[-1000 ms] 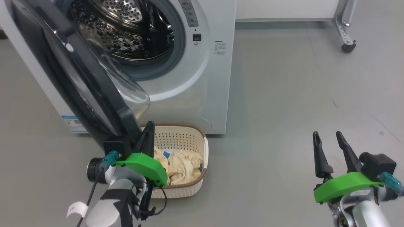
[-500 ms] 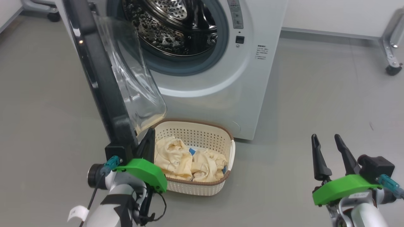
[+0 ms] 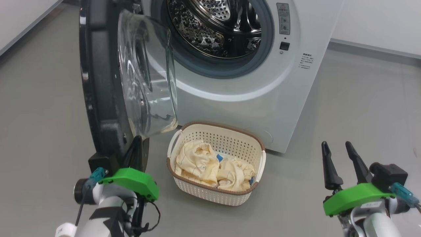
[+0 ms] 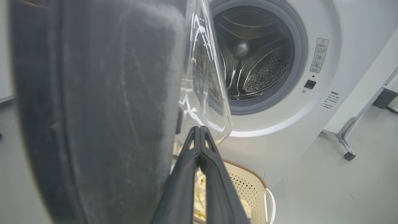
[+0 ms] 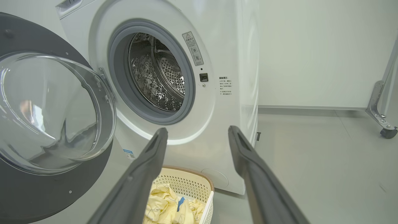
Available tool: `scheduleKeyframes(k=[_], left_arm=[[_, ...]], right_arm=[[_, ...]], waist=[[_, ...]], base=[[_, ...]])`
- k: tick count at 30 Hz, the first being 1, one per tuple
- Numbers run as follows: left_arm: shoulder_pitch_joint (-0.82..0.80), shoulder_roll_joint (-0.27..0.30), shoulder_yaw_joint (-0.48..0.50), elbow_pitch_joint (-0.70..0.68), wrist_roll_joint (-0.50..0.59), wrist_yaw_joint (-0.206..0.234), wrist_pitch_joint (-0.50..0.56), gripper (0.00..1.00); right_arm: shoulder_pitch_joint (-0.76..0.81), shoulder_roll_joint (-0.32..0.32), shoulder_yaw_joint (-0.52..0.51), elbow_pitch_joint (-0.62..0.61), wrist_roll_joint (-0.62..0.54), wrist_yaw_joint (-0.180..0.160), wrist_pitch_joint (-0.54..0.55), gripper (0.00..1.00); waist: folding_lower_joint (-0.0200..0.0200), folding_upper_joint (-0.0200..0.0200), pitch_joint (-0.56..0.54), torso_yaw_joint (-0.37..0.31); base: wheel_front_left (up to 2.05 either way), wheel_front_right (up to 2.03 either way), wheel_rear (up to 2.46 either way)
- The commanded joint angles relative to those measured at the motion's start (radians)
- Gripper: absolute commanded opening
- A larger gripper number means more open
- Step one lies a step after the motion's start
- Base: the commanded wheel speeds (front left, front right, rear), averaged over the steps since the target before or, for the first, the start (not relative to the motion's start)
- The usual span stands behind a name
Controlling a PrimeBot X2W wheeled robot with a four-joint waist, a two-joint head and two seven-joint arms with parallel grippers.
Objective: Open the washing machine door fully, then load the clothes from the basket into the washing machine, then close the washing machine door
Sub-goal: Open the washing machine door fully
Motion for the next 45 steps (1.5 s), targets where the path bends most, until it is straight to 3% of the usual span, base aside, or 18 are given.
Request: scheduleKeyframes(k=[1, 21, 45], left_arm=[[-0.023, 0.034, 0.051, -0.039, 0.0, 0.011, -0.007, 0.0], [0.039, 0.134, 0.22, -0.156, -0.01, 0.039, -0.007, 0.0], [-0.035, 0.256, 0.438, -0.231, -0.087, 0.076, -0.007, 0.0]], right_arm=[[-0.027, -0.003, 0.021, -0.026, 0.003, 0.0, -0.011, 1.0], [-0.03, -0.025, 0.032, -0.026, -0.008, 0.0, -0.011, 1.0], [-0.135, -0.161, 0.022, -0.065, -0.027, 0.0, -0.011, 1.0]], waist=[[0.0, 0.0, 0.002, 0.01], [0.0, 0.0, 0.057, 0.047], [0.0, 0.0, 0.316, 0.027]], base=[[0.0, 0.0, 0.0], [0.0, 0.0, 0.0], [0.0, 0.0, 0.0]])
